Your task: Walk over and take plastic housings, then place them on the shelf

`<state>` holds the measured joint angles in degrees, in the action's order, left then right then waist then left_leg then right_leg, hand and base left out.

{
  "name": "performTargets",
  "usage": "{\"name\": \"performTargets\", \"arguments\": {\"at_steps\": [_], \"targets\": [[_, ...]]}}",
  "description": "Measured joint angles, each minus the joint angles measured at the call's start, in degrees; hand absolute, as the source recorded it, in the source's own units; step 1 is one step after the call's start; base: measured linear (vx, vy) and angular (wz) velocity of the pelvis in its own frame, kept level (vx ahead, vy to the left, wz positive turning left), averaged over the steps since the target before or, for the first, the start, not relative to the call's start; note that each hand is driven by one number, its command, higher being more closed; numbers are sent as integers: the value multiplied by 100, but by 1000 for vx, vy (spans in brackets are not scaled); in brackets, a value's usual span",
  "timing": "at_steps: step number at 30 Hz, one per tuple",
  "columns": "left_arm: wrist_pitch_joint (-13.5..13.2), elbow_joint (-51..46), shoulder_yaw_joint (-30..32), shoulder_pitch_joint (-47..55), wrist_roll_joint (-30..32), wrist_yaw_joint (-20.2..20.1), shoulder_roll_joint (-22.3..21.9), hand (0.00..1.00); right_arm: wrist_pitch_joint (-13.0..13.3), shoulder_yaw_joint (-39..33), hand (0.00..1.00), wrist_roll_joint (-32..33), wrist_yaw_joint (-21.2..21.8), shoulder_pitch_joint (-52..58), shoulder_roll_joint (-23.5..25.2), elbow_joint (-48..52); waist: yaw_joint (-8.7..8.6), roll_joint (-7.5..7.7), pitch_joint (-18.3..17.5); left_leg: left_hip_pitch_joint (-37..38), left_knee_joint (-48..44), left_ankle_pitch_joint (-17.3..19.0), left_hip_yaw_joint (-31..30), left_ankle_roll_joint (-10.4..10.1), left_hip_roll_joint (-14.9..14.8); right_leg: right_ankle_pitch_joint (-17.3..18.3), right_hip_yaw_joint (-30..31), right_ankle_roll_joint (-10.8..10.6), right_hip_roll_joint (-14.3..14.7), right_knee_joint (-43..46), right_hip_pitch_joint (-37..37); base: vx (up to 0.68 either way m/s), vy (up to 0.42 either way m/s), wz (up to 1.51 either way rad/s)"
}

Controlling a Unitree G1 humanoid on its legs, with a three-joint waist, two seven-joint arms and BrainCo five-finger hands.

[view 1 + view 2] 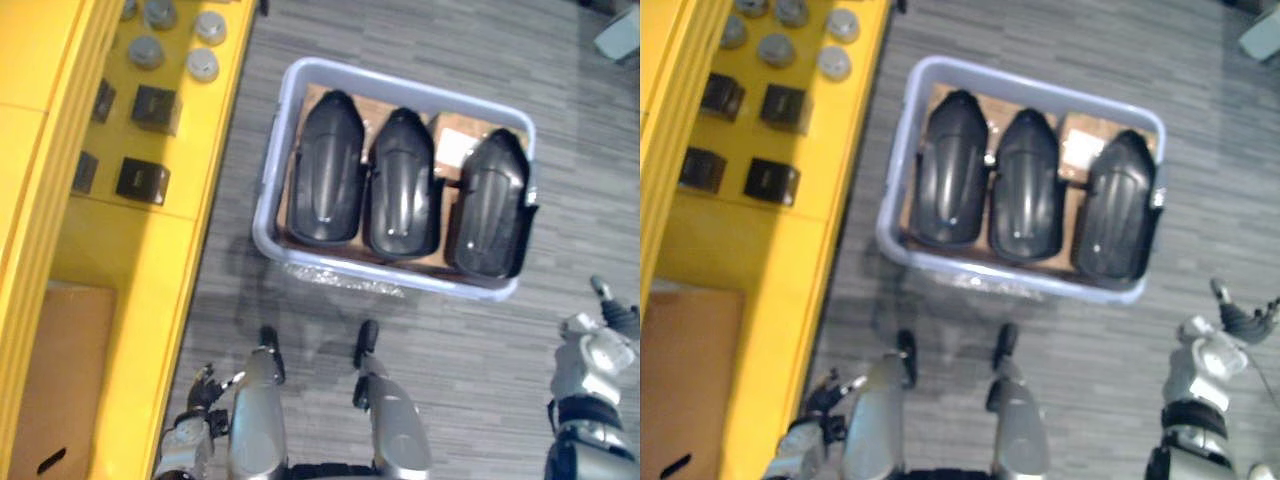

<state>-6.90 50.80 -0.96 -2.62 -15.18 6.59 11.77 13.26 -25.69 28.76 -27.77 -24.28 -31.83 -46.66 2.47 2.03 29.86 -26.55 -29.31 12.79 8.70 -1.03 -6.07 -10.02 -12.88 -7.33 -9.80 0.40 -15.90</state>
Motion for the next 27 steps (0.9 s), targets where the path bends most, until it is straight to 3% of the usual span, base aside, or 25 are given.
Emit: {"name": "performTargets", "arguments": {"at_steps": [4, 7, 14, 21, 27], "targets": [[43, 10, -22, -23, -174, -11, -104, 0, -37, 223, 0, -44, -64, -443, -268, -265, -5, -181, 31, -83, 88, -80, -7, 26, 84, -20, -21, -7, -65, -10, -121, 3, 1, 4], [79, 65, -35, -29, -244, -51, -176, 0, -251, 463, 0, -88, -122, -787, -551, -437, -1, -360, 52, -127, 81, -81, -54, 27, 119, -20, -85, -7, -91, 4, -138, -7, -8, 7], [37, 219, -67, -49, -428, -78, -260, 0, -689, 896, 0, -153, -126, -1366, -884, -905, 106, -500, 75, -301, 61, -118, -144, 57, 163, 19, -154, 40, -132, 199, -341, -58, -9, 5], [-93, 235, -285, -86, -545, -146, -381, 0, -852, 1185, 0, -227, -97, -1833, -1209, -1263, 197, -848, 113, -389, 86, -208, -222, 50, 190, 34, -287, 63, -164, 287, -427, -62, -26, 6], [-182, 237, -431, -86, -749, -296, -352, 0, -1129, 1373, 0, -275, 47, -2089, -1300, -1560, 218, -895, 104, -552, 167, -345, -332, 33, 218, 34, -418, 63, -173, 306, -562, -45, -32, 9]]}}
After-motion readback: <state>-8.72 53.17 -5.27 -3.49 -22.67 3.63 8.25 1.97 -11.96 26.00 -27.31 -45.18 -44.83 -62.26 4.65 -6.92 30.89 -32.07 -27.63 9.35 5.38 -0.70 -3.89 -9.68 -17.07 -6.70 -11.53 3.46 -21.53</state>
